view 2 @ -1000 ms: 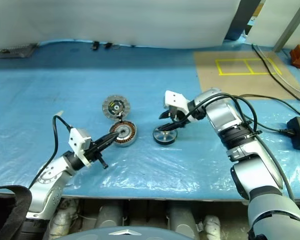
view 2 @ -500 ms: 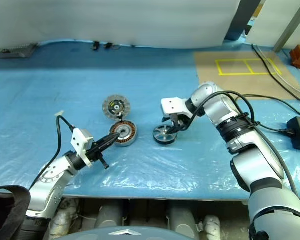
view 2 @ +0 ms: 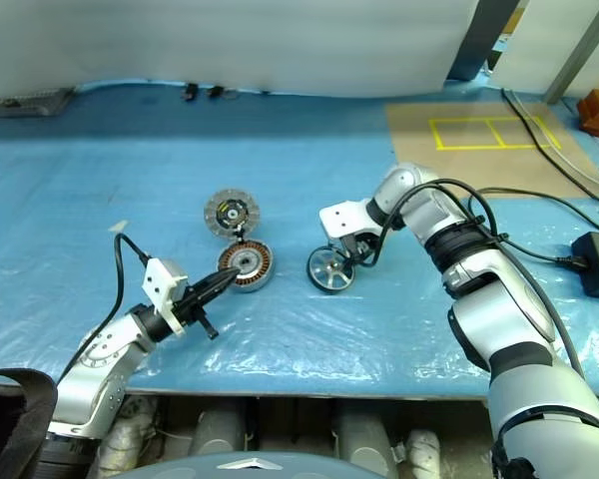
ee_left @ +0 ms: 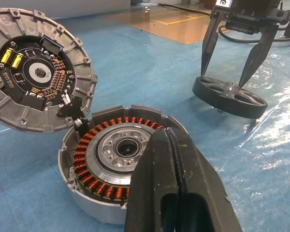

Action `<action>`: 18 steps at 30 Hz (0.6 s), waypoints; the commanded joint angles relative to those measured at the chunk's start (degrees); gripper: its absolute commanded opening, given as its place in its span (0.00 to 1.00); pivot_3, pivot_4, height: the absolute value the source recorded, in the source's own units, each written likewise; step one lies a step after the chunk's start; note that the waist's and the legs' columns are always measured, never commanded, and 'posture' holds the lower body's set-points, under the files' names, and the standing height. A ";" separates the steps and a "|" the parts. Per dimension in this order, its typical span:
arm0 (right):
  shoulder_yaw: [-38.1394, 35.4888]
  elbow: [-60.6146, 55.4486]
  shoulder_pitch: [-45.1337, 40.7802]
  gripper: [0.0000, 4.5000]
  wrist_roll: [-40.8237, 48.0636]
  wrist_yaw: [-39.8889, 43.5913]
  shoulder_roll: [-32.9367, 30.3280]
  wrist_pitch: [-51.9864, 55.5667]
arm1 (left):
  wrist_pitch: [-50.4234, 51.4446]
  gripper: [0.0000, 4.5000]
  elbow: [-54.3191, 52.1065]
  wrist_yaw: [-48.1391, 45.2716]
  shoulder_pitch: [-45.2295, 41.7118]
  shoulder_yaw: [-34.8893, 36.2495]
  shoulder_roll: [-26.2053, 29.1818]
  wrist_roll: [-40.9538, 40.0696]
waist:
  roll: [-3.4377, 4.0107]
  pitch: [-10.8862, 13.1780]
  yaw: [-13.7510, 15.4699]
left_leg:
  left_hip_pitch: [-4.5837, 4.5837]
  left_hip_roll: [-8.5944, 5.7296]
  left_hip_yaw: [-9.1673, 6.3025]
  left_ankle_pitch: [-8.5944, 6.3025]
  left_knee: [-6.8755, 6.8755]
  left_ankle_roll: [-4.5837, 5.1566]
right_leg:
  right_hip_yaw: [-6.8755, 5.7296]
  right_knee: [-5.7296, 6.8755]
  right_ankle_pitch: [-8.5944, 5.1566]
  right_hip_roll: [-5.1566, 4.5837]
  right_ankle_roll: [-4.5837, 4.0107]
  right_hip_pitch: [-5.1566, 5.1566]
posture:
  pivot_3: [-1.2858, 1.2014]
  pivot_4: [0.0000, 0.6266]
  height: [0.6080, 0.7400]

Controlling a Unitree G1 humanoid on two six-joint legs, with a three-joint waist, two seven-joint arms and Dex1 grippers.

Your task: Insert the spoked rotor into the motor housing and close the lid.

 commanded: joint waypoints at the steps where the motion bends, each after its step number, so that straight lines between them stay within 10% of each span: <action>1: -0.67 0.60 -2.02 0.58 -0.32 1.37 0.41 -1.71 | -0.34 0.00 -1.83 0.38 -0.15 0.44 0.25 -0.01 | 0.00 0.00 0.01 | 0.00 0.00 0.00 0.00 0.01 0.00 | 0.00 0.01 0.00 0.00 0.00 0.00 | 0.52 0.24 1.00; 18: 0.60 -3.29 -2.27 0.58 4.15 5.24 -1.07 2.82 | -0.07 0.00 -0.86 0.42 -0.86 0.18 0.22 0.51 | 0.00 0.00 0.07 | -0.04 0.00 0.00 0.00 0.03 0.01 | 0.00 0.04 0.00 0.00 -0.01 -0.05 | 0.52 0.24 1.00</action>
